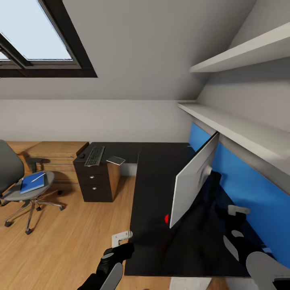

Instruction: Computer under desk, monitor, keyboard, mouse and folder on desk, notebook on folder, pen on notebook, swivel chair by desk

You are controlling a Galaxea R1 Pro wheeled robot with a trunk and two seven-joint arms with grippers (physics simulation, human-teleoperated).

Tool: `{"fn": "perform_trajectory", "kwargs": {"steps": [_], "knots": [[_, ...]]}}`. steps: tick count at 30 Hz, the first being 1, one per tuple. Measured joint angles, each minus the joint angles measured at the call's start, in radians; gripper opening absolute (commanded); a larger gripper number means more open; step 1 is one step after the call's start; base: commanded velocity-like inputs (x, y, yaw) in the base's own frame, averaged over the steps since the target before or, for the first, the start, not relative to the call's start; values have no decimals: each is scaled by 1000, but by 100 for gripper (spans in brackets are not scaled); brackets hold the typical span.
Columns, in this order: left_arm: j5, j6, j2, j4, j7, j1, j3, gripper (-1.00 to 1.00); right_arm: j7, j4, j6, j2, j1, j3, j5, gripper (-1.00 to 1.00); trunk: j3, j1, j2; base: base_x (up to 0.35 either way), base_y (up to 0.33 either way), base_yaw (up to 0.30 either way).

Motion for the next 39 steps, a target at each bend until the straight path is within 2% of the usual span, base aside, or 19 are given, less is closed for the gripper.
{"fn": "perform_trajectory", "kwargs": {"steps": [1,6,8,13,14,16,20,21,24,25,28,32,35,39], "knots": [[0,0,0,0,0,0,0,100,0,-1,0,0,0,0,0,100,0,0,0,-334,0,0],[0,0,1,1,0,0,1,100,-12,-95,31,45,1,-1,3,100,0,0,0,-334,0,0],[0,0,1,1,0,0,2,100,-12,-138,79,56,2,-3,3,100,0,0,0,-334,0,0],[0,0,1,1,0,0,2,100,-12,-276,223,63,9,-5,0,100,0,0,0,-334,0,0],[0,0,1,1,0,0,2,100,-12,-338,270,64,18,-5,-1,100,0,0,0,-334,0,0],[0,0,1,1,0,0,2,100,-12,-406,313,65,39,-6,-3,100,0,0,0,-334,0,0],[-1,0,1,1,0,0,2,100,-25,-618,434,71,143,-6,-5,100,0,0,0,-327,44,0],[-1,0,1,1,0,0,2,100,-44,-685,476,74,172,-5,-9,100,0,0,0,-294,135,0],[-1,0,0,1,0,0,2,100,-107,-798,562,93,212,-1,-13,100,0,0,0,-182,218,0],[-1,0,0,1,0,0,2,100,-125,-816,580,103,218,0,-12,100,0,0,0,-91,273,0],[-2,0,0,1,0,0,2,100,-206,-869,627,170,233,11,-8,100,0,-1,0,-52,297,0],[-2,0,0,1,0,0,2,100,-246,-887,642,212,244,21,0,100,0,-1,0,-20,317,0],[-2,0,0,1,0,0,2,100,-259,-898,645,225,261,43,20,100,0,-1,0,-6,326,0],[-2,0,0,1,0,0,2,100,-270,-918,645,233,282,95,64,100,0,-1,0,26,326,0]]}}
